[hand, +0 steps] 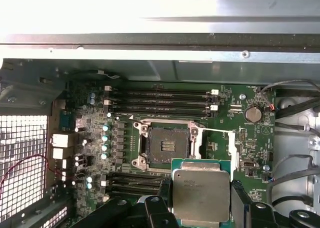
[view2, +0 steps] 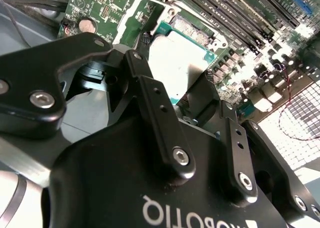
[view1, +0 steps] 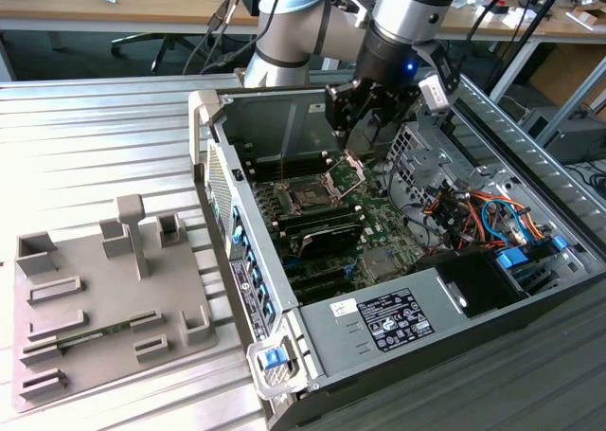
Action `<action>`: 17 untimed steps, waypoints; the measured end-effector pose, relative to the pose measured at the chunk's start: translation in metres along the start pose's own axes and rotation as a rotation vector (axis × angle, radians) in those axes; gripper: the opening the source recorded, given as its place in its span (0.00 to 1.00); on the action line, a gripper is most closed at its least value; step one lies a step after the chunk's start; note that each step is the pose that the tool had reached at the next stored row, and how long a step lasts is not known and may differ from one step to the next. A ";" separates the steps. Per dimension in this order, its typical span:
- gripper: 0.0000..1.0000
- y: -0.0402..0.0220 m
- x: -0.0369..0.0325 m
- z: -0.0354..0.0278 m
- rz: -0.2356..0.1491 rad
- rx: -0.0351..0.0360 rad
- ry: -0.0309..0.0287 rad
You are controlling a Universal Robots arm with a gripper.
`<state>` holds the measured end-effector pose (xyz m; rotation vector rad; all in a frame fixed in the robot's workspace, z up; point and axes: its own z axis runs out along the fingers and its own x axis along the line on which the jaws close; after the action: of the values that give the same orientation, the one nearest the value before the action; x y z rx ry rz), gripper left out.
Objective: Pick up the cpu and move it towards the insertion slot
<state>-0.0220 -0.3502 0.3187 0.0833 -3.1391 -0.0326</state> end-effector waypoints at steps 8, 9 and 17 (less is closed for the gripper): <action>0.55 0.0078 -0.0004 0.0024 0.000 0.0000 0.0000; 0.55 0.0089 -0.0005 0.0029 0.000 0.0000 0.0001; 0.55 0.0150 -0.0008 0.0059 0.000 -0.0002 0.0000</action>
<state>-0.0220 -0.3350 0.3131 0.0833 -3.1391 -0.0329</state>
